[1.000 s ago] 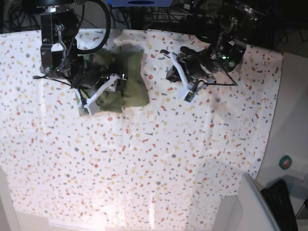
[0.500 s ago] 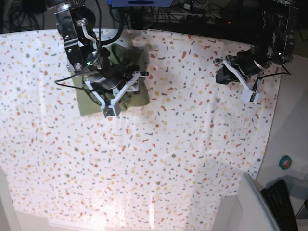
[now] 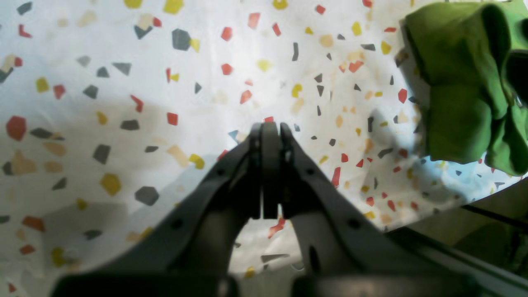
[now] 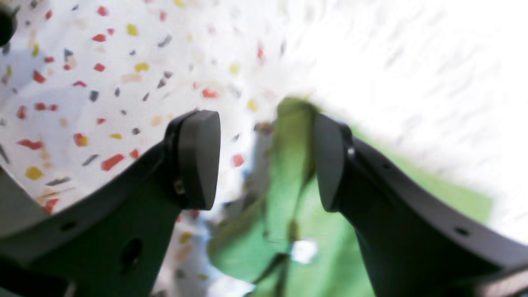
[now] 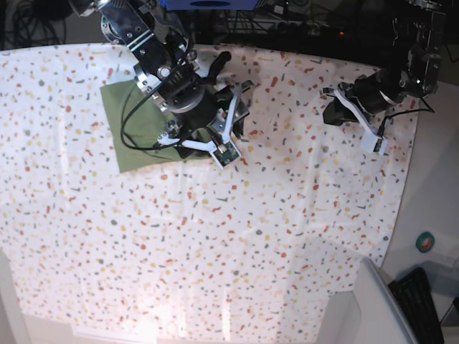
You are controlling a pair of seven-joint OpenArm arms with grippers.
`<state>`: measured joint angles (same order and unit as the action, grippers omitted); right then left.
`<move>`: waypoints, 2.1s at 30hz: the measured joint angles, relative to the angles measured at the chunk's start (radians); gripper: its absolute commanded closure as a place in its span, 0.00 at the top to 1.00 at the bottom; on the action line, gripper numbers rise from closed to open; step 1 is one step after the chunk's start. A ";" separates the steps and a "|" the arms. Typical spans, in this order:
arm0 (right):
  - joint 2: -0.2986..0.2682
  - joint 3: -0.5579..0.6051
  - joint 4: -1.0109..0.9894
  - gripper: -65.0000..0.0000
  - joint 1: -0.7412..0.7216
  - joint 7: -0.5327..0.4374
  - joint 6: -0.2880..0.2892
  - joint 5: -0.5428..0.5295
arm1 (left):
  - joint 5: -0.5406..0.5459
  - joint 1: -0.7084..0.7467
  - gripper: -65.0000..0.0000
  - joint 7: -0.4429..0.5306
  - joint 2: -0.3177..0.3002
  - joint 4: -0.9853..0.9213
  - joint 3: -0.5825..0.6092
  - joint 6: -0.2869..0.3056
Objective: Layout the t-shirt on the table in an organized manner, then fold the t-shirt properly
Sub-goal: 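Release with the left gripper and press the bundle with the right gripper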
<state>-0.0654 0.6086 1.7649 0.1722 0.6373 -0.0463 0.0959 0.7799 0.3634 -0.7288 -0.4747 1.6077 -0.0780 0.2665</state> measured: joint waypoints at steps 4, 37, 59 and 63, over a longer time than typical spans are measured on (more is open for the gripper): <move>0.008 -0.090 0.097 0.47 0.048 -0.008 -0.041 0.112 | -0.007 0.006 0.00 0.000 -0.010 -0.016 -0.002 -0.004; 0.073 -0.232 0.080 0.10 0.126 0.305 -0.103 0.151 | -0.006 0.008 0.00 -0.001 -0.047 -0.016 -0.023 0.000; 0.035 -0.148 0.090 0.33 0.202 0.388 -0.101 0.146 | -0.003 0.021 0.00 -0.003 -0.071 -0.016 -0.193 0.000; 0.039 -0.144 0.087 0.33 0.214 0.388 -0.101 0.143 | -0.004 0.022 0.00 -0.001 -0.065 -0.016 -0.193 0.000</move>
<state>-0.0269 0.4648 1.8519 0.3866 1.0252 -0.1478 0.2394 0.7757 0.3855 -0.7300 -0.5400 1.5917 -0.2710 0.2661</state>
